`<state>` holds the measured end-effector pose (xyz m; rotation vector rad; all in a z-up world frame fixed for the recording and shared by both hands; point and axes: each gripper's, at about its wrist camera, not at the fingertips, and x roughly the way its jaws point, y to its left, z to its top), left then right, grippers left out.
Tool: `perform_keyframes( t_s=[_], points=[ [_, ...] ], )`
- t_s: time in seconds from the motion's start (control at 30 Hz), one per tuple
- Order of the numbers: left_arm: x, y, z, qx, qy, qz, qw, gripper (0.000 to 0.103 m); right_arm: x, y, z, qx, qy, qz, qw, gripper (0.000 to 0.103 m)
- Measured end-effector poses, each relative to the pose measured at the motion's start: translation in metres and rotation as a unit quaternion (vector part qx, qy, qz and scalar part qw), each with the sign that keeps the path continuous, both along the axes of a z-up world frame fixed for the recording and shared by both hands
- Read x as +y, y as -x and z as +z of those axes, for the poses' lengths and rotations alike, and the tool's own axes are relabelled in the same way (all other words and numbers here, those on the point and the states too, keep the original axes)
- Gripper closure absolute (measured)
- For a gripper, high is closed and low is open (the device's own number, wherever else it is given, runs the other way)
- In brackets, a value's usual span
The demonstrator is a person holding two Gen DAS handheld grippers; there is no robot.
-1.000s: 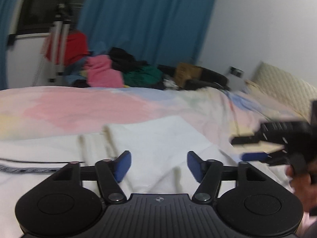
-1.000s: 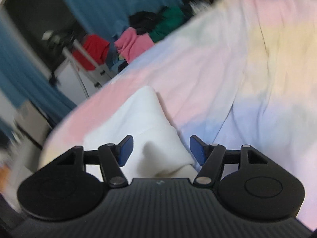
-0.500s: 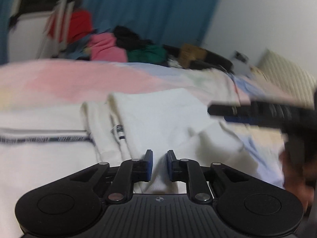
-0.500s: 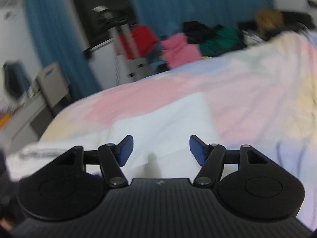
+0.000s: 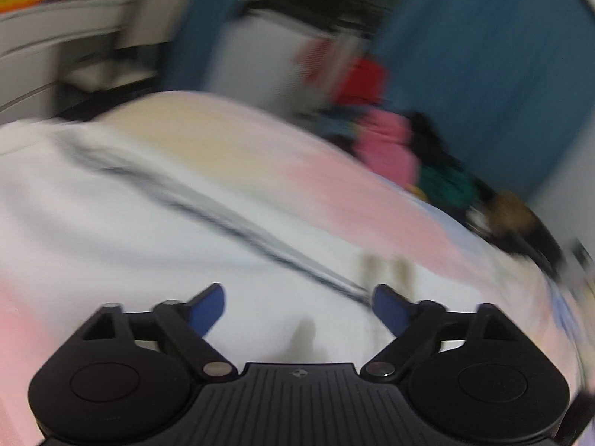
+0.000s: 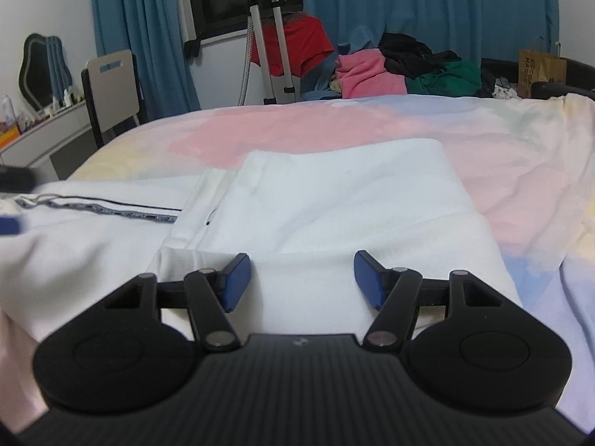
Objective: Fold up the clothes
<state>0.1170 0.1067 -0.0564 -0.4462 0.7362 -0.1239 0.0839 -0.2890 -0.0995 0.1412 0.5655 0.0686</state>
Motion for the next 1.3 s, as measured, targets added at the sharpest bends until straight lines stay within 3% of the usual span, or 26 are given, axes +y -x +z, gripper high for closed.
perform_keyframes(
  t_s=[0.03, 0.07, 0.13, 0.2, 0.3, 0.47, 0.63, 0.73, 0.87, 0.9, 1.0, 1.07, 1.3],
  points=[
    [0.021, 0.004, 0.004, 0.016, 0.014, 0.031, 0.9993, 0.008, 0.000, 0.000, 0.000, 0.000, 0.002, -0.001, 1.000, 0.039],
    [0.045, 0.007, 0.003, 0.027, 0.064, 0.049, 0.9964, 0.006, 0.000, 0.001, 0.000, 0.000, 0.004, -0.003, 1.000, 0.039],
    [0.087, 0.010, -0.005, 0.057, 0.147, 0.081, 0.9842, 0.005, 0.001, 0.002, 0.000, -0.001, 0.009, -0.005, 1.000, 0.039],
    [0.124, 0.010, -0.018, 0.093, 0.211, 0.110, 0.9666, 0.005, 0.002, 0.003, 0.000, -0.001, 0.013, -0.008, 1.000, 0.039],
    [0.155, 0.013, -0.034, 0.100, 0.232, 0.179, 0.9509, 0.005, 0.004, 0.004, 0.001, 0.003, 0.020, -0.012, 1.000, 0.039],
    [0.188, -0.016, -0.068, 0.133, 0.301, 0.222, 0.9179, 0.010, 0.006, 0.007, 0.009, 0.004, 0.008, -0.024, 1.000, 0.039],
    [0.190, -0.033, -0.067, 0.077, 0.244, 0.286, 0.9235, 0.020, 0.014, 0.014, 0.023, -0.023, -0.010, -0.003, 1.000, 0.039],
    [0.188, -0.040, -0.056, 0.038, 0.185, 0.317, 0.9297, 0.031, 0.026, 0.007, 0.013, -0.001, -0.001, 0.019, 1.000, 0.039],
    [0.190, -0.047, -0.049, 0.016, 0.138, 0.324, 0.9358, 0.079, 0.024, 0.001, -0.005, 0.025, -0.016, 0.013, 0.999, 0.040],
    [0.185, -0.046, -0.043, 0.008, 0.111, 0.317, 0.9417, 0.085, 0.018, 0.001, -0.001, 0.022, -0.032, 0.007, 0.999, 0.040],
    [0.157, -0.033, -0.009, -0.047, 0.043, 0.293, 0.9539, 0.088, 0.002, 0.004, 0.013, 0.015, -0.080, -0.012, 0.997, 0.039],
    [0.129, -0.030, 0.017, -0.084, 0.005, 0.278, 0.9567, 0.088, -0.014, 0.011, 0.022, 0.001, -0.108, -0.036, 0.993, 0.039],
    [-0.008, -0.016, 0.092, -0.210, -0.044, 0.233, 0.9485, 0.089, -0.075, 0.034, 0.044, -0.023, -0.155, -0.134, 0.979, 0.039]
  ],
)
